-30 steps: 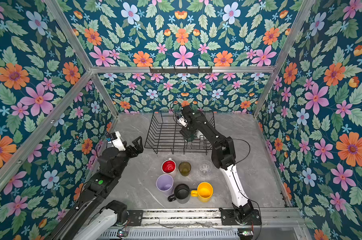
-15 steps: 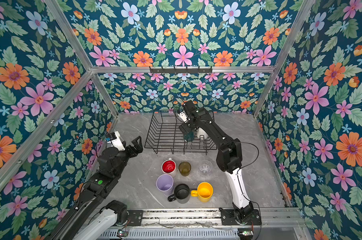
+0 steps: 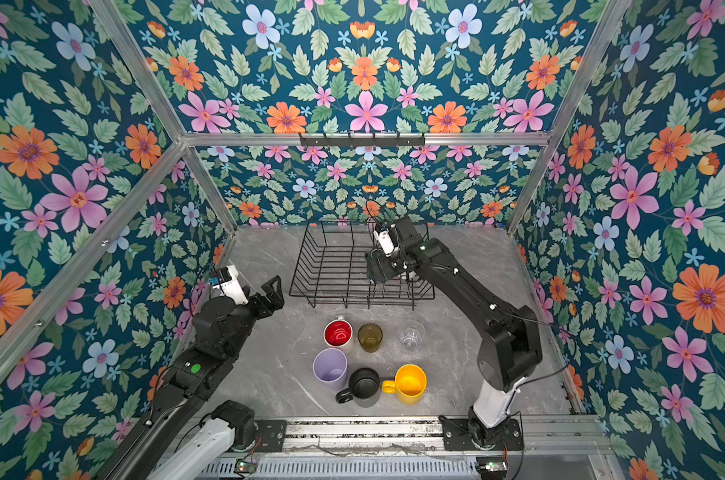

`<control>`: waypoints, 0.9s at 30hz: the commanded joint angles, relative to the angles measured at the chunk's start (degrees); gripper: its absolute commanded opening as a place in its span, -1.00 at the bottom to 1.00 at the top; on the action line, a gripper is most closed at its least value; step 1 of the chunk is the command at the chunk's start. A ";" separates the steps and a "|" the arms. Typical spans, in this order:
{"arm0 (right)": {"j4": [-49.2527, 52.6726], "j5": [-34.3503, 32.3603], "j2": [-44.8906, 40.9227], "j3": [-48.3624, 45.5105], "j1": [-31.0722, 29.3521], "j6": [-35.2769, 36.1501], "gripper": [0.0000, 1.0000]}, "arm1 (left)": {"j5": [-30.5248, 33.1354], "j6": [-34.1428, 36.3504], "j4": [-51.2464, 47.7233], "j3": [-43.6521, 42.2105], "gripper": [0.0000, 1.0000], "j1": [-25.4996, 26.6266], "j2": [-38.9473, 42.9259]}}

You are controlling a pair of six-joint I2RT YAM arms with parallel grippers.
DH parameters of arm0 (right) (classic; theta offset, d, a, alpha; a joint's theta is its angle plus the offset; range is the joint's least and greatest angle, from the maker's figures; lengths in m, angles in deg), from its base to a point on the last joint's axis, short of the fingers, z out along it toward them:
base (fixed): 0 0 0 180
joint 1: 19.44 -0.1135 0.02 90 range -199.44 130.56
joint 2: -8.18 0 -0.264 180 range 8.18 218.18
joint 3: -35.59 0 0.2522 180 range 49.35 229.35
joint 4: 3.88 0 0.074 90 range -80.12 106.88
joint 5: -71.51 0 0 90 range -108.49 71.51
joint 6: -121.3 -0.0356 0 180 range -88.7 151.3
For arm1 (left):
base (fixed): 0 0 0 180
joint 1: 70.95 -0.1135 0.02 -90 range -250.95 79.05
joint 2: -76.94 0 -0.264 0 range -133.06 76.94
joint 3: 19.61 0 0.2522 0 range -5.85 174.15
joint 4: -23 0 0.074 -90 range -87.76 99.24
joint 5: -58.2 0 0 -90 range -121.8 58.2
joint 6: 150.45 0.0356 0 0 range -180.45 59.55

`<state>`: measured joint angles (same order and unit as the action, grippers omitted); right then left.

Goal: Load the cups into the dish rack
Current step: 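Open the right gripper and lift it off the green mug, then reach the left gripper down to the red-lined white mug's rim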

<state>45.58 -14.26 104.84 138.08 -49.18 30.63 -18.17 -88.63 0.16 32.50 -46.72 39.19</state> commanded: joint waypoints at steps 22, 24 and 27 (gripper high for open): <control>-9.69 -2.16 -16.40 -19.74 0.03 -9.87 0.84 | -25.35 2.01 -16.37 6.44 0.71 0.02 -15.37; -10.39 -2.16 -16.84 -20.42 -0.05 -10.37 0.84 | -27.60 2.26 -16.80 6.17 0.64 0.03 -17.15; -10.05 -1.61 -17.10 -20.31 -0.05 -10.54 0.84 | -30.65 2.26 -17.19 6.10 0.56 0.50 -19.45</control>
<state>36.73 -15.68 88.23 117.75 -49.16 20.78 -43.28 -87.35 -15.27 38.53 -46.50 20.87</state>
